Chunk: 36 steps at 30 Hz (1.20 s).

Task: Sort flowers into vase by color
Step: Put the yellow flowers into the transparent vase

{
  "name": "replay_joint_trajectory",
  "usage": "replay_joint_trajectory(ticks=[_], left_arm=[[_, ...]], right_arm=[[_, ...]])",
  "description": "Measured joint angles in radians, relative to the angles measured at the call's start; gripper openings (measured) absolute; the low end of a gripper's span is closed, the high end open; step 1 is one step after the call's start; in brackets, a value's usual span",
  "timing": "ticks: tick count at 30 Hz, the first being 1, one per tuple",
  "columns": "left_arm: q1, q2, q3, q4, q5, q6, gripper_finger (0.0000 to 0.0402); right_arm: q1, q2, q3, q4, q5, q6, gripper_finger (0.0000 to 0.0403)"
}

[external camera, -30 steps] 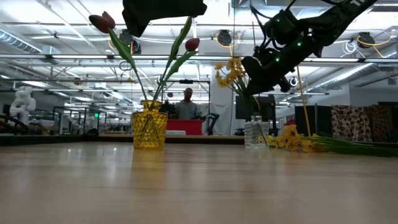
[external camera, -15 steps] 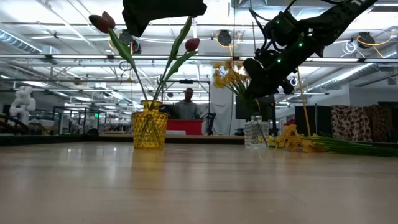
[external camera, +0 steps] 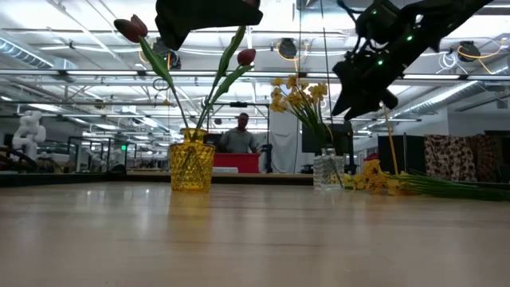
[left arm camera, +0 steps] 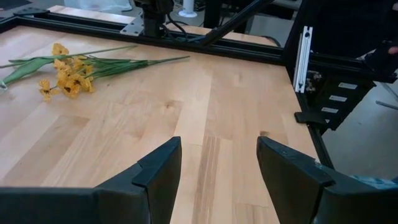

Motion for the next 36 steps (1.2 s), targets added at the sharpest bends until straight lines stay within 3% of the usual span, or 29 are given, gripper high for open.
replay_joint_trajectory(ticks=[7, 13, 28, 36], left_arm=[[0.004, 0.0, 0.0, 0.002, 0.0, -0.001, 0.0214], [0.004, 0.0, 0.0, 0.007, 0.0, -0.002, 0.0214], [0.004, 0.0, 0.0, 0.008, 0.0, -0.003, 0.0214], [0.004, 0.0, 0.0, 0.008, 0.0, -0.002, 0.0214]], right_arm=[[0.104, -0.115, 0.0, -0.222, 0.001, 0.082, 0.0217], [0.261, -0.155, 0.0, -0.364, 0.004, 0.234, 0.0217], [0.617, -0.149, 0.0, -0.749, 0.13, 0.633, 0.0217], [0.693, -0.051, 0.0, -0.793, 0.026, 0.73, 0.0219]])
